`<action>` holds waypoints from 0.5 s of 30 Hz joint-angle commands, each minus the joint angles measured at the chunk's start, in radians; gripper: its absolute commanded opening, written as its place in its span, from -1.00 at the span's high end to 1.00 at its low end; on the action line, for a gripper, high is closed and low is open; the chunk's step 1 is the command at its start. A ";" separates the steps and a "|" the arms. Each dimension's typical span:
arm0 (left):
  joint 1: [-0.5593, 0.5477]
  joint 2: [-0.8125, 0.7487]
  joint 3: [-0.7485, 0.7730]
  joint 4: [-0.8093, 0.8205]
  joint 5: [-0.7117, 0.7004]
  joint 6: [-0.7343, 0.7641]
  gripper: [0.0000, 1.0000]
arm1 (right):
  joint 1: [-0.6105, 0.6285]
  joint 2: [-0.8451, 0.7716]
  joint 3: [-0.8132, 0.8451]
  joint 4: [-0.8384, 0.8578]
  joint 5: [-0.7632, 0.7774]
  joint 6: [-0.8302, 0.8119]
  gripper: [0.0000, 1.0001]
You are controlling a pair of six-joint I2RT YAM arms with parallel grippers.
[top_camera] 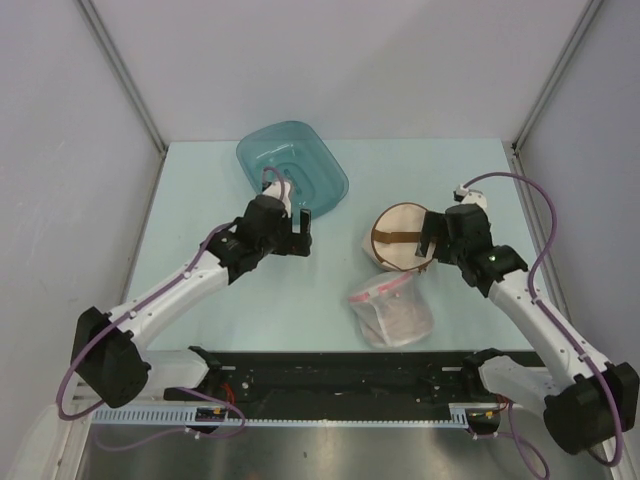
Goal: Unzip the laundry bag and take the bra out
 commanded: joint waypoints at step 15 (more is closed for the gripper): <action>-0.155 0.067 0.049 0.125 0.007 0.027 -1.00 | -0.227 0.129 0.066 0.326 -0.432 0.074 1.00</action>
